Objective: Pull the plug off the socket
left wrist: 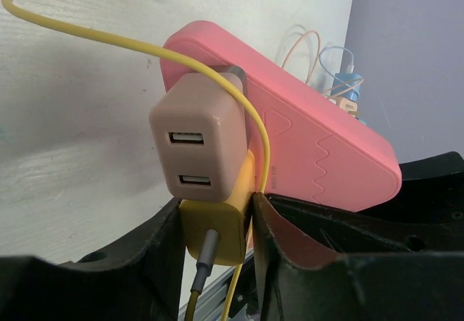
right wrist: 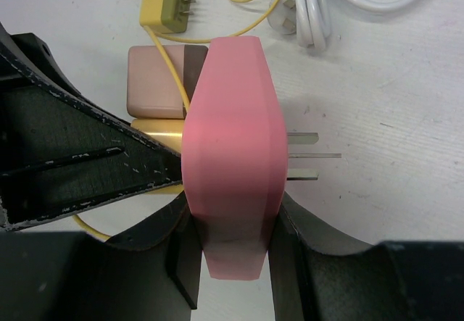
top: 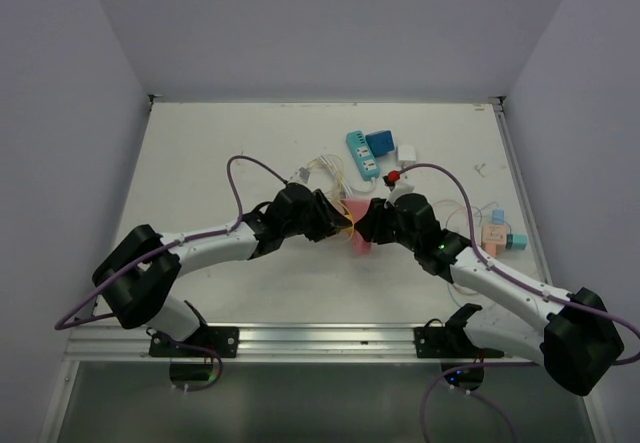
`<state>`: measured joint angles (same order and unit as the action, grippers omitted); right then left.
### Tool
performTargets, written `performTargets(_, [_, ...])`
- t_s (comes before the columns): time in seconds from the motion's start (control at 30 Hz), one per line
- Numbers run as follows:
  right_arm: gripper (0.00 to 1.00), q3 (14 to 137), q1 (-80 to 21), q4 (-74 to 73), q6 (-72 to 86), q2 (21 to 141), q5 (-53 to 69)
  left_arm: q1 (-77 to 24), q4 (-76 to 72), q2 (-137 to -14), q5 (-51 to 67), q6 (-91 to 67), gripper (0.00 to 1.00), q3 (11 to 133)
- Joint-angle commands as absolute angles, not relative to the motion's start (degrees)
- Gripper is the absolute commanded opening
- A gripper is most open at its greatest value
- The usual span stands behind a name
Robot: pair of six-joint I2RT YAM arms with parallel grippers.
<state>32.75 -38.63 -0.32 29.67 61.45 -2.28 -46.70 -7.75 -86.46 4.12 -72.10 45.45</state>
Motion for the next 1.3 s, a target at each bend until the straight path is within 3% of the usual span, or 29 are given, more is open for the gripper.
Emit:
performTargets(0.0, [0.00, 33.58, -39.02, 5.98, 31.29, 60.21, -1.32, -47.02, -10.81, -85.61, 0.97, -72.95, 0.37, 45.53])
performTargets(0.2, [0.00, 32.87, -39.02, 3.87, 31.38, 59.94, -5.53, -47.02, -11.07, -83.41, 0.26, -72.95, 0.05, 43.60])
performTargets(0.27, [0.00, 32.70, -38.94, 3.00, 31.38, 60.03, -7.37, -47.11, -10.99, -82.88, 0.26, -72.95, 0.00, 43.24])
performTargets(0.63, [0.00, 30.67, -38.32, -2.63, 35.68, 61.87, -19.94, -47.28, -15.82, -77.87, 1.32, -74.27, 0.00, 37.00])
performTargets(1.27, [0.00, 28.74, -37.00, -1.23, 34.98, 63.37, -23.47, -47.11, -6.34, -69.61, 0.44, -74.09, 0.00, 36.39])
